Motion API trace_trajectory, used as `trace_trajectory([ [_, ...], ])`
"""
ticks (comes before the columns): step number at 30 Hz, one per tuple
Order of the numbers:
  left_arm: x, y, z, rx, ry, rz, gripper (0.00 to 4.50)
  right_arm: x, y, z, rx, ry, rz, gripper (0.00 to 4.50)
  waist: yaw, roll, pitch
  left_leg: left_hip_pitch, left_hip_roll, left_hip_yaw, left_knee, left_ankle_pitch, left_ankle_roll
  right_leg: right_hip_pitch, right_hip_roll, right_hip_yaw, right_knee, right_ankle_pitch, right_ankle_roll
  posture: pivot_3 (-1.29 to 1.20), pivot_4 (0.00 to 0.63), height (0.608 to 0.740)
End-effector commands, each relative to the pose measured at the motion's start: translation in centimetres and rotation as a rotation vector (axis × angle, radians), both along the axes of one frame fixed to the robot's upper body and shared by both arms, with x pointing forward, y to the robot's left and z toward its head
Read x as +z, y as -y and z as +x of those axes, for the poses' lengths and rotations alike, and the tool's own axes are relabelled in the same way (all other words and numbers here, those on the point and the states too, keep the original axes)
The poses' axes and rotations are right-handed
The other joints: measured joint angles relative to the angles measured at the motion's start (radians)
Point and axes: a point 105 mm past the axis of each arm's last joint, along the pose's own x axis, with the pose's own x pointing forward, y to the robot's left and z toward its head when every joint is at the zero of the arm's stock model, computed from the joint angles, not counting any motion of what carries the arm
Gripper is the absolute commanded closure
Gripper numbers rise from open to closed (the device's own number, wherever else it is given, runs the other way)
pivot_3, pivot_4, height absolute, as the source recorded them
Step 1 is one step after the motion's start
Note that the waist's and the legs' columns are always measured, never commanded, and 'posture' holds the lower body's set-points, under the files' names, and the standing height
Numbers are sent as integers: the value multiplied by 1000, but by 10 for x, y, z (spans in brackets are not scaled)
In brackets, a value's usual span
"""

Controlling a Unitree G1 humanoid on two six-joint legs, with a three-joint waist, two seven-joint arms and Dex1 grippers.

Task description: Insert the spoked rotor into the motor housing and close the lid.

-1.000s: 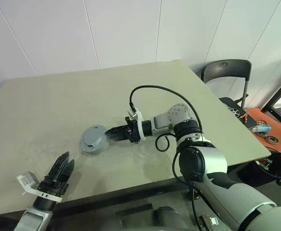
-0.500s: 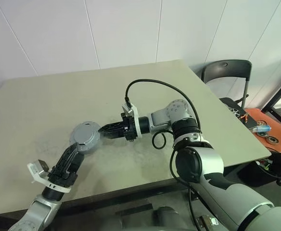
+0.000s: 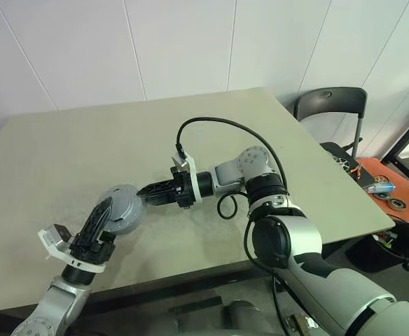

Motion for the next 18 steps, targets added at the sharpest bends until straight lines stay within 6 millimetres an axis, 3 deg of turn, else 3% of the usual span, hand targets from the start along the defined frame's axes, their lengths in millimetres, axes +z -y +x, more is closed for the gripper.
trace_trajectory([
  [1, 19, 2, 0, -5, 67, -9, 1577, 21, -3, 1, 8, 41, 81, 3302, 0, 0, 0, 0, 0, 0, 0, 0, 0, 0, 0, 0, 0, 0, 0, 0, 0, 740],
  [4, 21, 2, -1, -8, 71, -20, 2282, 21, -3, 1, 6, 37, 85, 3302, 0, 0, 0, 0, 0, 0, 0, 0, 0, 0, 0, 0, 0, 0, 0, 0, 0, 740],
  [14, 26, 4, -1, -6, 68, -19, 2288, 28, -9, 3, -30, 78, 146, 3302, 0, 0, 0, 0, 0, 0, 0, 0, 0, 0, 0, 0, 0, 0, 0, 0, 0, 740],
  [18, 26, 3, -2, 4, 62, -25, 2359, 29, -10, -2, -9, 70, 164, 1940, 0, 0, 0, 0, 0, 0, 0, 0, 0, 0, 0, 0, 0, 0, 0, 0, 0, 740],
])
